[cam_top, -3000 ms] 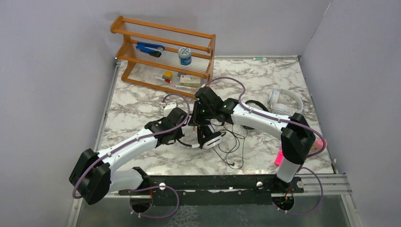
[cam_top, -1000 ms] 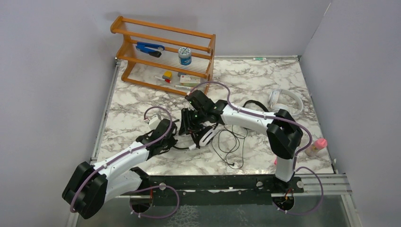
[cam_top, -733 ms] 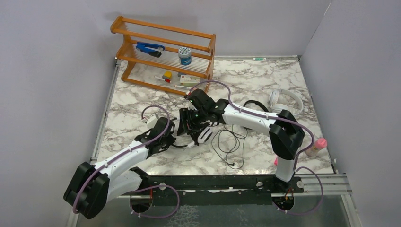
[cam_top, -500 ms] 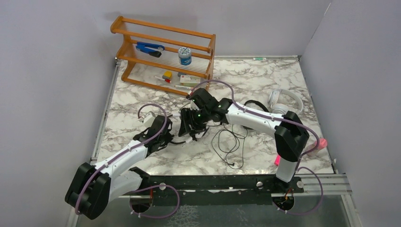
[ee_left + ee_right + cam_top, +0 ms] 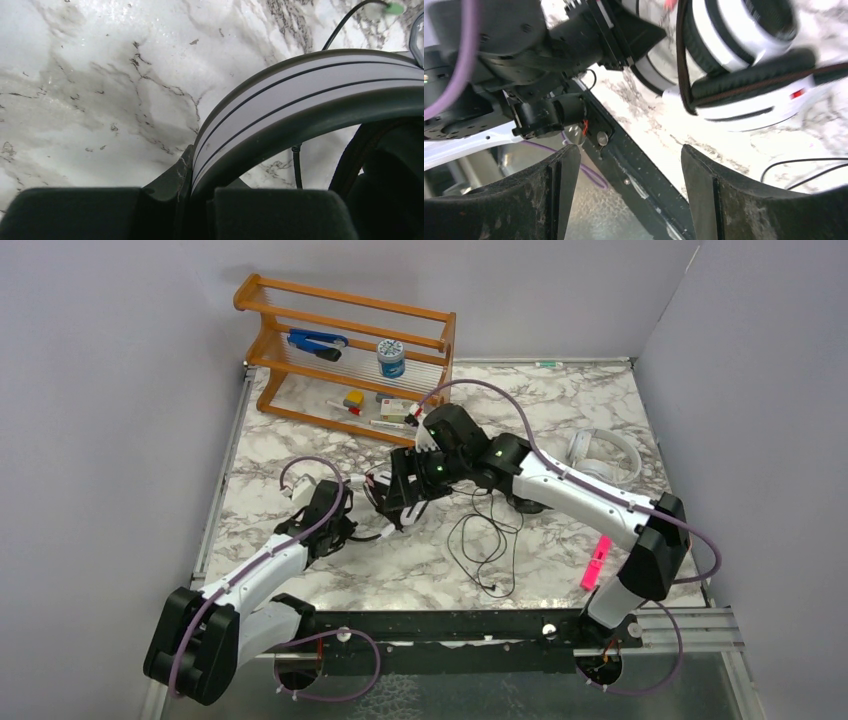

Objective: Wrap the headphones
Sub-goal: Place the headphones at the center of the board.

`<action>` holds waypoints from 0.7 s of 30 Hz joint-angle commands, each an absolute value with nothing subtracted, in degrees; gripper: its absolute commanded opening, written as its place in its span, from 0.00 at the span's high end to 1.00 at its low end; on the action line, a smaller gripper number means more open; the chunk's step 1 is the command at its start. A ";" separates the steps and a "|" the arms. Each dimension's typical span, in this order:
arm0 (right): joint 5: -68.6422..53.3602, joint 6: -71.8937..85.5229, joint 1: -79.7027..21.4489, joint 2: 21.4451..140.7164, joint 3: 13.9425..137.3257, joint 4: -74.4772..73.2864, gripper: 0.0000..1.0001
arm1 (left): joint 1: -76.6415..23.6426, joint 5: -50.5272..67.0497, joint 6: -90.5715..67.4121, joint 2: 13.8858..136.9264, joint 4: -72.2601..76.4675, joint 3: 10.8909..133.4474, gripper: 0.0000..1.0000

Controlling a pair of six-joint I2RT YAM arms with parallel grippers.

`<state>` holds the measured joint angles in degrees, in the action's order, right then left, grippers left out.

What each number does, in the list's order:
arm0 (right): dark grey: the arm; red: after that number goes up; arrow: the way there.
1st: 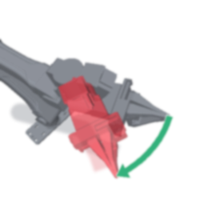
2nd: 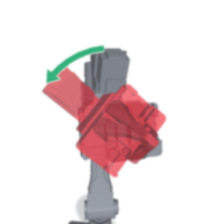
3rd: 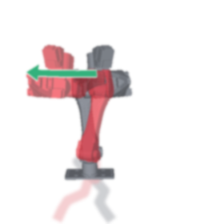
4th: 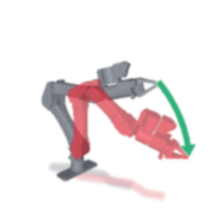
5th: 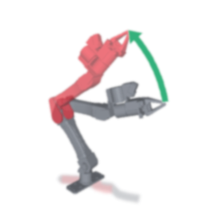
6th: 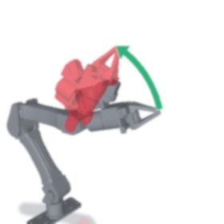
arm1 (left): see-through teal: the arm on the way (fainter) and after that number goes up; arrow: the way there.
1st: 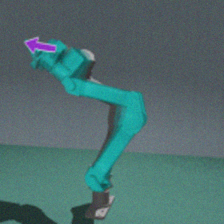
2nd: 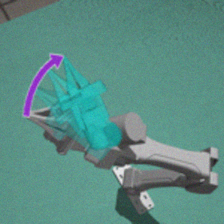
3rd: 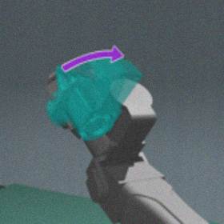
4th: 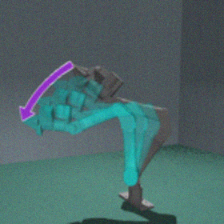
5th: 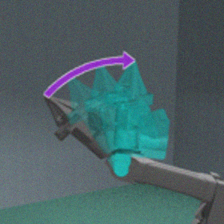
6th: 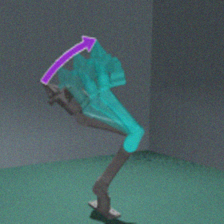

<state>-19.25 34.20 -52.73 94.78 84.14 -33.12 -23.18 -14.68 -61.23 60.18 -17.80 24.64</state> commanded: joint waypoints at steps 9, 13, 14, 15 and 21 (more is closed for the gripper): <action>-10.73 28.42 -51.64 91.36 84.07 -37.06 0.21 | -21.72 -11.52 -56.04 66.65 -30.72 31.93 1.00; -9.31 27.75 -51.18 89.87 83.36 -37.47 0.21 | -20.51 -11.62 -54.74 71.52 -35.52 35.43 1.00; -8.82 27.62 -51.03 89.57 83.03 -37.64 0.21 | -20.42 -11.60 -54.89 72.51 -36.64 36.03 1.00; -8.31 27.49 -50.94 89.22 82.75 -37.76 0.21 | -20.28 -11.65 -54.88 73.21 -37.67 36.33 1.00; -6.40 26.02 -50.09 87.78 80.81 -37.79 0.20 | -18.98 -13.38 -54.88 73.94 -43.73 39.14 1.00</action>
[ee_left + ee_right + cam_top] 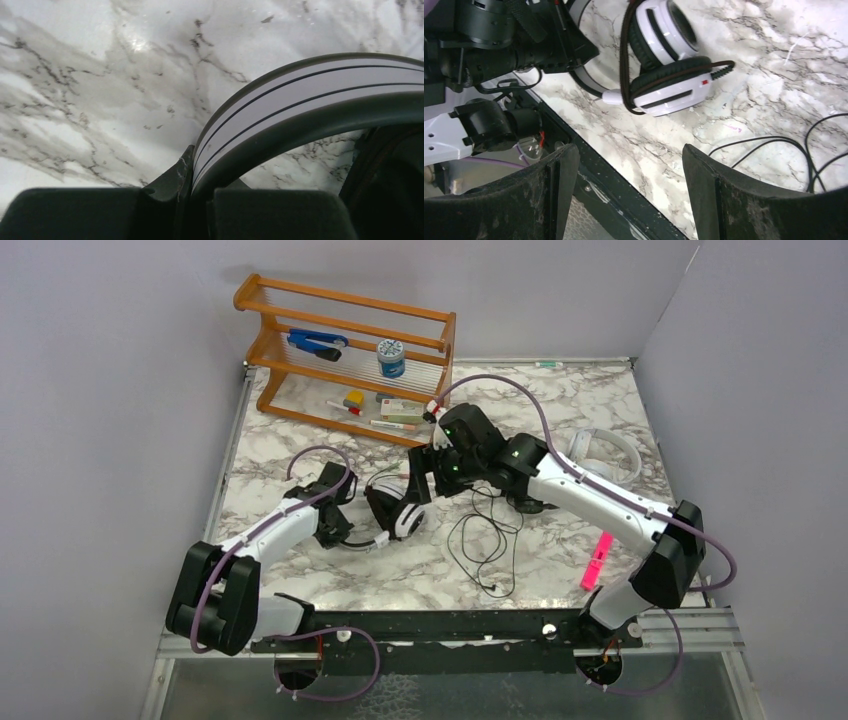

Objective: Wrap the headphones
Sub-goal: Place the headphones at the center of the board.

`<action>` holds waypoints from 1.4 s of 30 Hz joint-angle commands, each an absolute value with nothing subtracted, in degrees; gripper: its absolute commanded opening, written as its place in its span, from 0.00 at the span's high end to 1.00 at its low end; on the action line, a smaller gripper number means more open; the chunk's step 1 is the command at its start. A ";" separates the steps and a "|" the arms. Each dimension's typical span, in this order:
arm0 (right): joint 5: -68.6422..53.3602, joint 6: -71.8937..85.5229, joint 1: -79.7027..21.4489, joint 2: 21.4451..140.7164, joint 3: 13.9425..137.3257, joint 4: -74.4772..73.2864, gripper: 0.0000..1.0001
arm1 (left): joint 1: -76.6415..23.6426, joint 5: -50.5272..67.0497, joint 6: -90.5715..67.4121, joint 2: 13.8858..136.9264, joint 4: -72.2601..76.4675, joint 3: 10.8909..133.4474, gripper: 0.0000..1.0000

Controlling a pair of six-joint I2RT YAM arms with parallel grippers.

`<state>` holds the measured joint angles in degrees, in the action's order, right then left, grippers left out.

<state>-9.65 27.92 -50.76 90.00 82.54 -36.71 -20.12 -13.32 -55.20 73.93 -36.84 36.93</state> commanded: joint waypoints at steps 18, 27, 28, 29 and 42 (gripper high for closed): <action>-10.18 23.76 -49.90 89.21 77.44 -34.50 0.20 | -12.66 -19.91 -56.31 72.39 -55.77 42.96 0.87; -9.58 22.96 -49.56 87.95 75.82 -34.06 0.20 | -10.81 -21.40 -59.90 73.37 -54.35 40.56 0.74; -9.58 22.88 -49.47 87.86 75.66 -34.00 0.20 | -10.81 -21.13 -60.00 73.58 -54.31 40.44 0.73; -9.58 22.79 -49.37 87.79 75.50 -33.95 0.20 | -10.85 -20.76 -59.92 73.60 -54.32 40.39 0.70; -8.33 20.60 -48.79 88.83 75.87 -34.85 0.20 | -10.83 -19.97 -53.89 62.76 -55.63 47.65 0.07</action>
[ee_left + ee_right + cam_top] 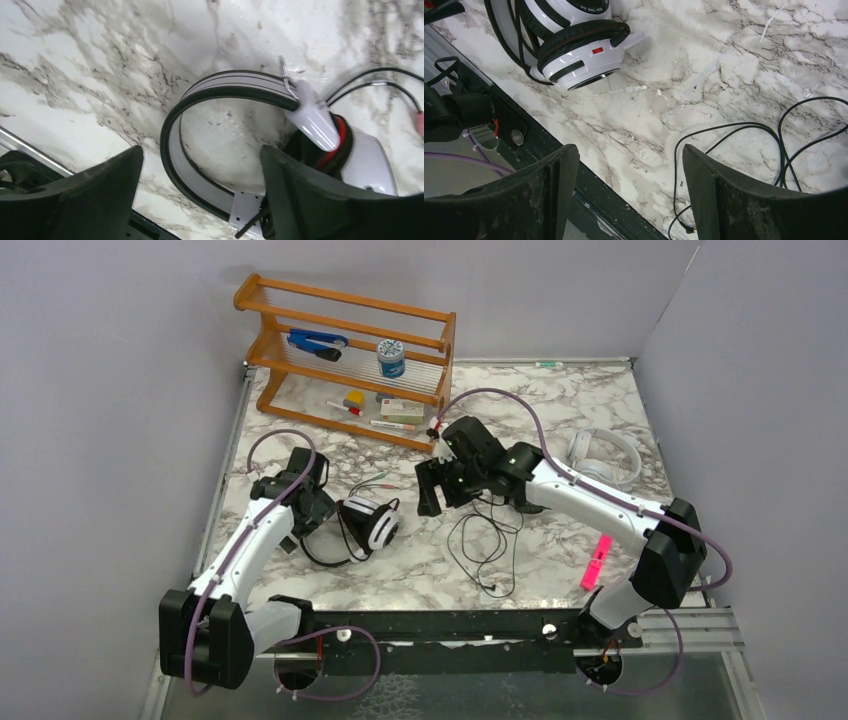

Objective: Wrap the headphones
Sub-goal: Place the headphones at the center of the board, then adjust the headphones cable at the center of the board.

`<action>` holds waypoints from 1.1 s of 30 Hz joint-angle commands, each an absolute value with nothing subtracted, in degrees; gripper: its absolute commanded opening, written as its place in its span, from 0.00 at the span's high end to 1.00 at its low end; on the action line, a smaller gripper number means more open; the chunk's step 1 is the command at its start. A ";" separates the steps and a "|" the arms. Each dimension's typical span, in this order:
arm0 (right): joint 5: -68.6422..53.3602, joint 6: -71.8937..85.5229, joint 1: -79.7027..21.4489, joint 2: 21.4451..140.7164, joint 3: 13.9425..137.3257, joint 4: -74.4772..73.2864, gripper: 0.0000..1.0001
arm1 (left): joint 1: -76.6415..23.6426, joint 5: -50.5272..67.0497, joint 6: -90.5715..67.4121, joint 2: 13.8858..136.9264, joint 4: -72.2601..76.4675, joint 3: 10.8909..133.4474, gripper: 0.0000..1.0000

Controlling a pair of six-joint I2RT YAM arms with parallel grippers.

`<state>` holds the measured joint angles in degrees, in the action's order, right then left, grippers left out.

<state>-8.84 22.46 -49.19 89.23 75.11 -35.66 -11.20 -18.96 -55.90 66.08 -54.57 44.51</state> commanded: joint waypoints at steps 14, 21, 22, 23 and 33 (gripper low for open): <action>-14.23 4.57 -49.84 117.03 103.48 -26.34 0.77 | -10.81 -4.51 -29.50 52.67 -45.96 62.93 0.02; -9.39 3.21 -50.40 136.39 122.87 -31.04 0.80 | -10.81 10.48 -24.55 51.13 -40.92 64.88 0.02; -9.22 2.83 -50.42 137.54 123.28 -30.81 0.80 | -10.81 11.45 -23.67 51.00 -40.77 65.01 0.01; -8.42 2.58 -50.42 138.55 123.53 -30.51 0.80 | -10.81 12.08 -22.85 50.67 -40.52 65.11 0.02; -4.82 4.68 -50.43 143.13 121.02 -32.43 0.80 | -12.46 13.94 -16.85 51.24 -39.56 68.08 0.02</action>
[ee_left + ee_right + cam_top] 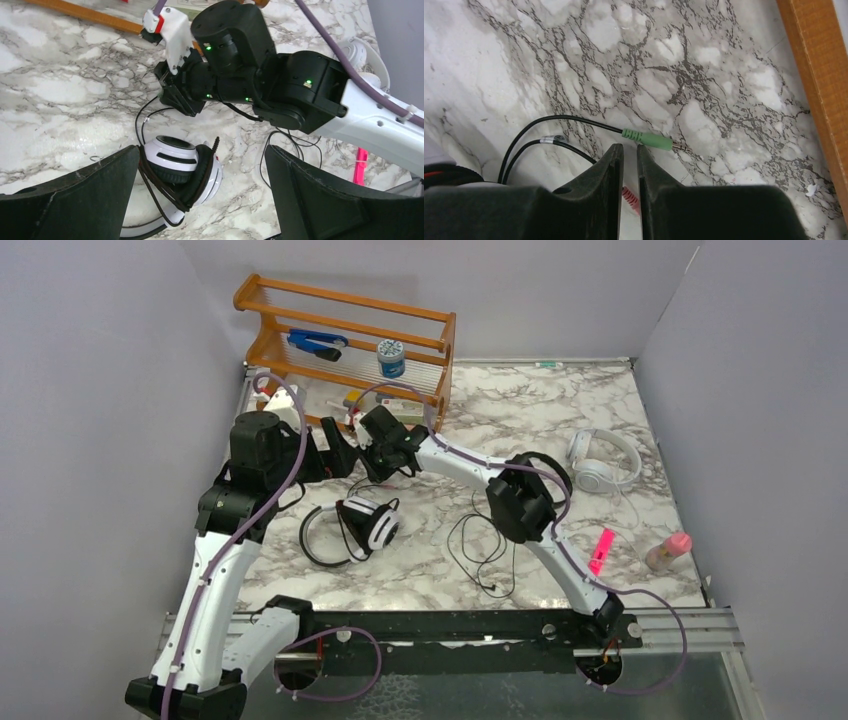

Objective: Wrap the headphones
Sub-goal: Adjust the headphones cable at the center of the board, then pick up the headphones from the center of the board.

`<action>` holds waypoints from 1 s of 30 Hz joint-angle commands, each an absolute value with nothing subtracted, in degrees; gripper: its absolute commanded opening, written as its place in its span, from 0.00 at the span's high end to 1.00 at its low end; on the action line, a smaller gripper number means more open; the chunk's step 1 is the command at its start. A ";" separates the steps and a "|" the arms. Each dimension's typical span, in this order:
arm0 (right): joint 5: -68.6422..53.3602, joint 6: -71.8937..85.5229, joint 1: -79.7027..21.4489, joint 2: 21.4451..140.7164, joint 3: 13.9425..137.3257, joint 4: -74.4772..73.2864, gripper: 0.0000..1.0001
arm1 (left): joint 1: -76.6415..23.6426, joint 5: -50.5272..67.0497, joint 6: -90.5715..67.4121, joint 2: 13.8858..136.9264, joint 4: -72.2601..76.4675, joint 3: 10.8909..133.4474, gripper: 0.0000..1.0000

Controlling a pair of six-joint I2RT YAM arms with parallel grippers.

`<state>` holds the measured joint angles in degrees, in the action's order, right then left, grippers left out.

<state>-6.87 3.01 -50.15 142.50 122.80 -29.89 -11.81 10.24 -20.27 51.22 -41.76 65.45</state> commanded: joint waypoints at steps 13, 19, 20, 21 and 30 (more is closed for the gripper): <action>-12.18 17.52 -48.57 129.60 114.42 -36.52 0.80 | -13.62 15.02 -16.31 49.02 -39.03 68.12 0.02; 7.98 16.99 -45.47 121.65 118.88 -53.49 0.58 | -13.62 16.84 -17.78 47.66 -39.12 68.54 0.01; 10.77 16.64 -44.72 117.57 114.21 -53.66 0.51 | -13.62 17.01 -17.83 47.30 -39.08 68.33 0.02; 13.06 16.52 -43.95 112.78 108.59 -53.05 0.43 | -13.65 17.04 -17.70 46.96 -39.07 68.15 0.01; 5.77 34.56 -20.64 78.96 67.88 -44.49 0.03 | -13.63 19.20 -16.74 48.00 -37.50 66.71 0.01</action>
<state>6.35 21.52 -29.78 85.06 78.15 -46.02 -13.52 15.92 -17.23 47.35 -40.07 66.87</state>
